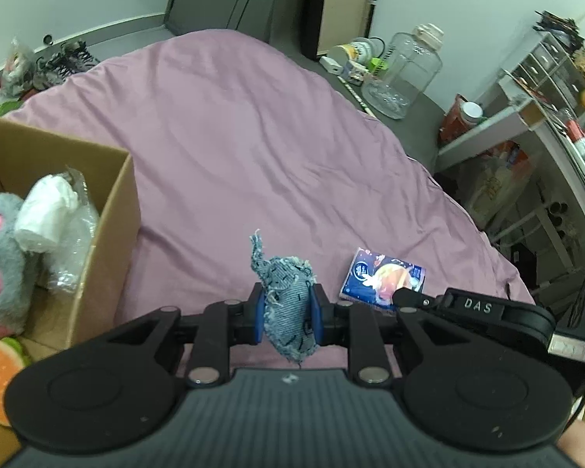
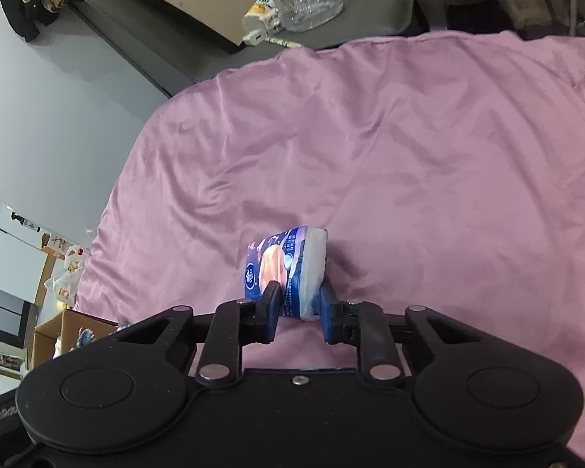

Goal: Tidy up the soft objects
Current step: 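Grasp the grey denim cloth with the left gripper while the right gripper grasps the blue tissue pack, then carry the denim cloth and tissue pack over the box with both grippers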

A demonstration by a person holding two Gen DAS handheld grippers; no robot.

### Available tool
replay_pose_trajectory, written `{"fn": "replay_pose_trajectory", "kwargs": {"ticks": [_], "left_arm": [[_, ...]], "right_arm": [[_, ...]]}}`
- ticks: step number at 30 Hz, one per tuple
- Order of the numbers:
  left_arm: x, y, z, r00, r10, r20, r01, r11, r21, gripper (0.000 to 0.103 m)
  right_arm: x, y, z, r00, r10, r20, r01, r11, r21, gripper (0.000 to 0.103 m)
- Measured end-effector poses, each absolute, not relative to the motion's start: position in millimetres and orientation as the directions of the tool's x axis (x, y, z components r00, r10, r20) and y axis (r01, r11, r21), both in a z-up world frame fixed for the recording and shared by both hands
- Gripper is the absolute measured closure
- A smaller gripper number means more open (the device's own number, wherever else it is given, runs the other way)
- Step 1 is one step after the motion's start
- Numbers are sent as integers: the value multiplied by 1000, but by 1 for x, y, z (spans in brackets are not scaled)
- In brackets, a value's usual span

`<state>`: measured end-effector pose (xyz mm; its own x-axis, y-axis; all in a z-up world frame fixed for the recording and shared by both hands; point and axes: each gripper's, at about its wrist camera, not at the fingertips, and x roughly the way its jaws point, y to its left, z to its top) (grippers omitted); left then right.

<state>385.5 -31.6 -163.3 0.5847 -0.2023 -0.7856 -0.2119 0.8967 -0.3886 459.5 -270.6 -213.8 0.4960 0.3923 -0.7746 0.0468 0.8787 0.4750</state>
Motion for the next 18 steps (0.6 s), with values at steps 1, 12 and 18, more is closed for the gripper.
{"fn": "replay_pose_trajectory", "kwargs": {"ticks": [1,12,18], "left_arm": [[383,-30,-158,587,-205,-783,-210,896,-391,81],[351,-16,-108,623,-221,-750,-153,906,-394,81],[332,-1,-90,637,-233,-735,-146,899,-412,81]], "right_arm": [[457,-271,-211,501,385,-775,54,880,471,82],[410,-270,-175,541,356,-762,44,893,449,83],[385,-262,-145,569,352,-743,16,899,438,83]]}}
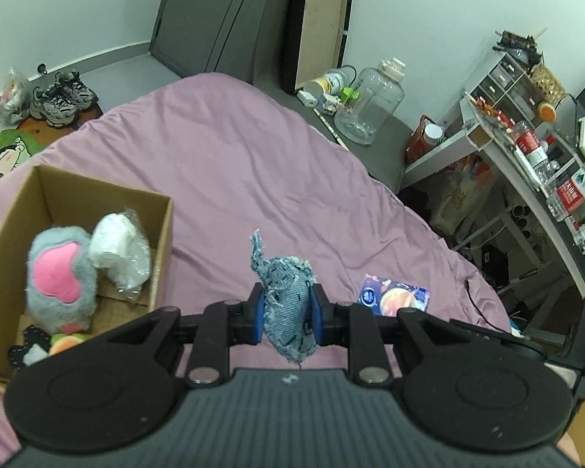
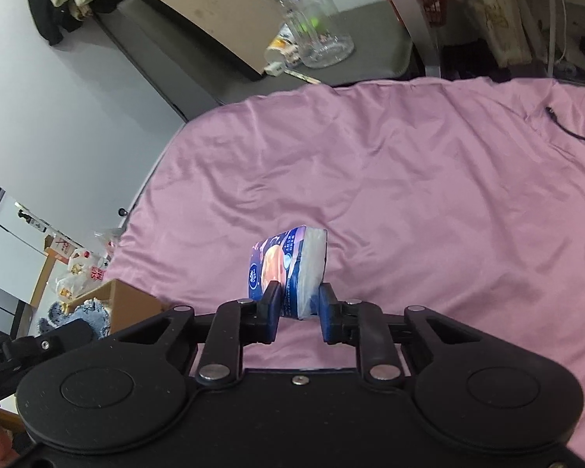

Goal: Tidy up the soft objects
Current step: 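Carry the denim cloth and tissue pack over the box with both grippers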

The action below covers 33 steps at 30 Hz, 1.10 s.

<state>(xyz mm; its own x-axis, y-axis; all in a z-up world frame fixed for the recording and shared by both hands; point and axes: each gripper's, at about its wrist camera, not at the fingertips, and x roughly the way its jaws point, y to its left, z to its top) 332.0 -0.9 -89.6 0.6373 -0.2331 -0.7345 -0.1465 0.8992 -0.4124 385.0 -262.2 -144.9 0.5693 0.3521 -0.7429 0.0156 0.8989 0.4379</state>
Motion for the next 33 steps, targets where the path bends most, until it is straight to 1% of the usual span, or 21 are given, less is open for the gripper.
{"fn": "replay_pose_trajectory", "kwargs": {"ticks": [8,14,24,33], "left_arm": [[311,24,-65,671,-235,-703,-137,893,-430,81],[298,52,-61,685,-229,-691,-156,881,-446,81],[283,97,-68,684,-223,-695,-188,866,-463,81],[285,118,-96,659,-252,-708,-221,835,-503,81]], "right_arm": [[353,-245,-103,606,345,-717,-25,909,417,83],[338,-226,-83,627,350,-696,-51,910,411,83],[329,-181,-66,624,367,-690,-107,915,390,83],[326,-142,-61,609,360,-707,-141,926,350,83]]}}
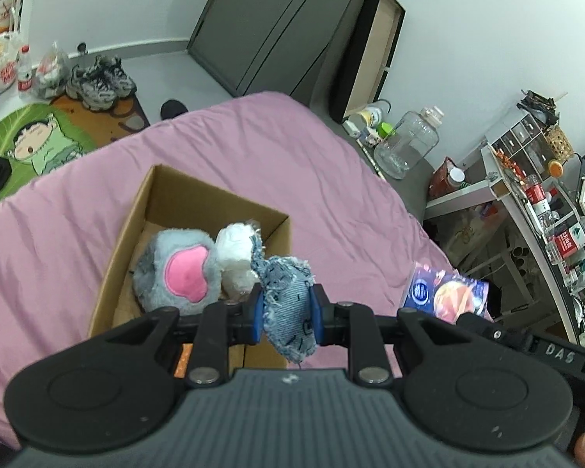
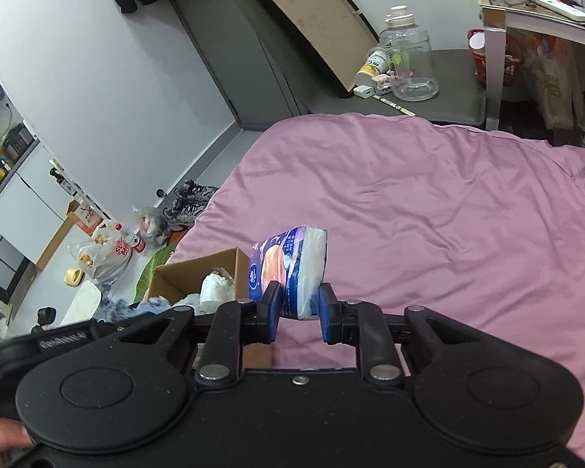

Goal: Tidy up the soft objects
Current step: 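Carry the denim cloth and tissue pack over the box with both grippers, then drop the denim cloth into the box with the left gripper while the right gripper drops the tissue pack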

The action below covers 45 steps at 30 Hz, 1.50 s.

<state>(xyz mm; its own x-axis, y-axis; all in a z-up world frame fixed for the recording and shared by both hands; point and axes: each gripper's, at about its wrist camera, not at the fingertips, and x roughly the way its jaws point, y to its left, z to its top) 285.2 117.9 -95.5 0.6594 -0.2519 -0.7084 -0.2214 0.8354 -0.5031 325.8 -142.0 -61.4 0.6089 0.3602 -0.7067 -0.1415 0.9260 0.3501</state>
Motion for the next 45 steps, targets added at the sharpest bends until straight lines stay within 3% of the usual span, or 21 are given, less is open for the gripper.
{"fn": "replay_pose_trajectory", "kwargs": {"ticks": [13,18,27,29,31,41,45], "left_arm": [[284,147,-123,579,-250,-776,-300,820,-488,70],[280,169,-120,586,-202,-785,-342,816,-465,51],[276,195,-112,581,-147,-801,-375,825,-423,32],[275,198,-111,580,-151,-801,-373,824,-426,31],[275,198,-110,571,-157,-806,-368,828,-422,27],[266,190,-90,577,-133,-806,-352,850,-392,21],[259,182,-79,580,-130,-804,-331,865,-378,13]], "right_arm": [[331,-87,-69,559,376,-739,-202,926,319,83],[333,-58,-77,530,377,-760,-240,926,292,82],[330,-24,-84,508,353,-785,-283,930,236,82],[331,-19,-87,501,366,-784,-299,924,240,75],[330,-12,-88,504,354,-788,-316,924,214,45],[315,-29,-70,532,364,-764,-288,927,241,36],[306,-39,-64,548,356,-757,-265,932,247,30]]}}
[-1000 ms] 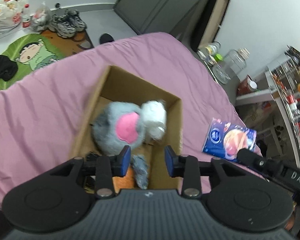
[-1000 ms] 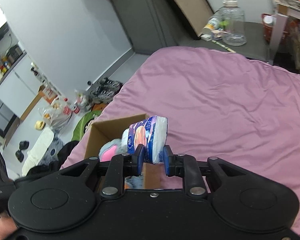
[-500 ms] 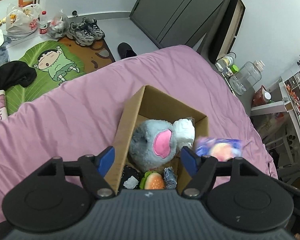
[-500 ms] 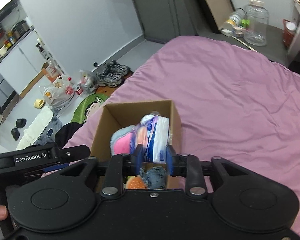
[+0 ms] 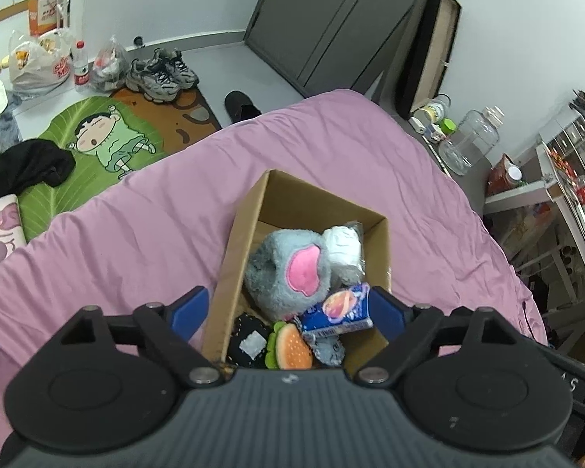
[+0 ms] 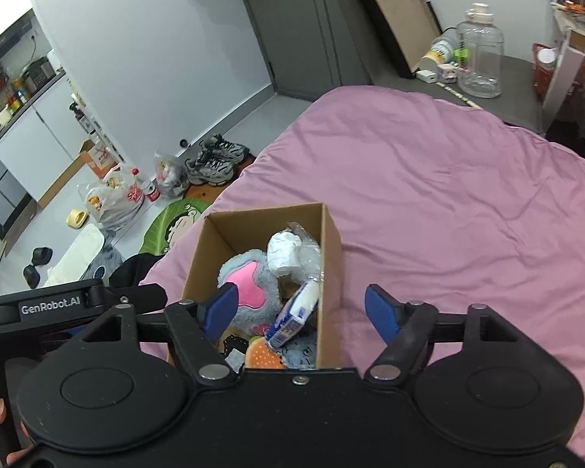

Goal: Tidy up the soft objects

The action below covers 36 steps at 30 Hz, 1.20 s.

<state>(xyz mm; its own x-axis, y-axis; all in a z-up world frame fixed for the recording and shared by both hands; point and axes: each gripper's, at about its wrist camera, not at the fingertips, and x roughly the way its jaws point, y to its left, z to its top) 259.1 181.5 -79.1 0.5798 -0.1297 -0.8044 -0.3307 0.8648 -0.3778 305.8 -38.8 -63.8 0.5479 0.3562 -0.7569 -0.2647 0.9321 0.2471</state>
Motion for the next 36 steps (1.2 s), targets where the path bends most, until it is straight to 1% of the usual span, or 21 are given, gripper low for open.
{"fn": "replay_pose_trajectory", "kwargs": {"ticks": [2,3,4,5,10,11,12,16,22,27,31,36], "left_arm": [[254,176,-73,582,-123,-804,-315,877,-363,10],[252,173,-70,580,-119,-806,-309,883,-353,5],[249,170,-68,578,-108,-809,-301,893,-334,3],[245,166,-64,580,-94,-809,-293,903,-315,2],[224,160,-52,601,-71,-796,-284,912,-296,1],[219,159,-49,607,-65,-792,-283,914,-292,1],[215,158,-46,611,-62,-789,-281,915,-289,1],[200,150,-39,622,-59,-781,-258,926,-275,0],[180,133,-22,645,-19,-764,-212,956,-203,0],[165,120,-9,658,-30,-752,-179,964,-195,0],[151,110,3,687,-37,-726,-153,969,-195,0],[137,102,15,706,-44,-707,-140,970,-200,0]], "right_arm": [[299,-43,-58,559,354,-750,-262,933,246,24],[296,-45,-55,563,354,-747,-259,934,246,18],[292,-48,-52,569,354,-743,-256,934,249,13],[288,-51,-50,576,355,-737,-256,934,250,12],[272,-64,-44,586,366,-723,-239,931,278,7],[268,-66,-44,589,363,-722,-235,932,276,5],[263,-69,-42,592,356,-723,-231,935,271,0],[243,-82,-34,626,331,-706,-209,943,258,0],[221,-105,-21,657,317,-684,-168,946,277,0],[202,-117,-4,692,298,-657,-166,952,257,0],[190,-125,4,712,291,-639,-164,954,251,0],[178,-130,8,710,261,-655,-153,964,218,0]]}}
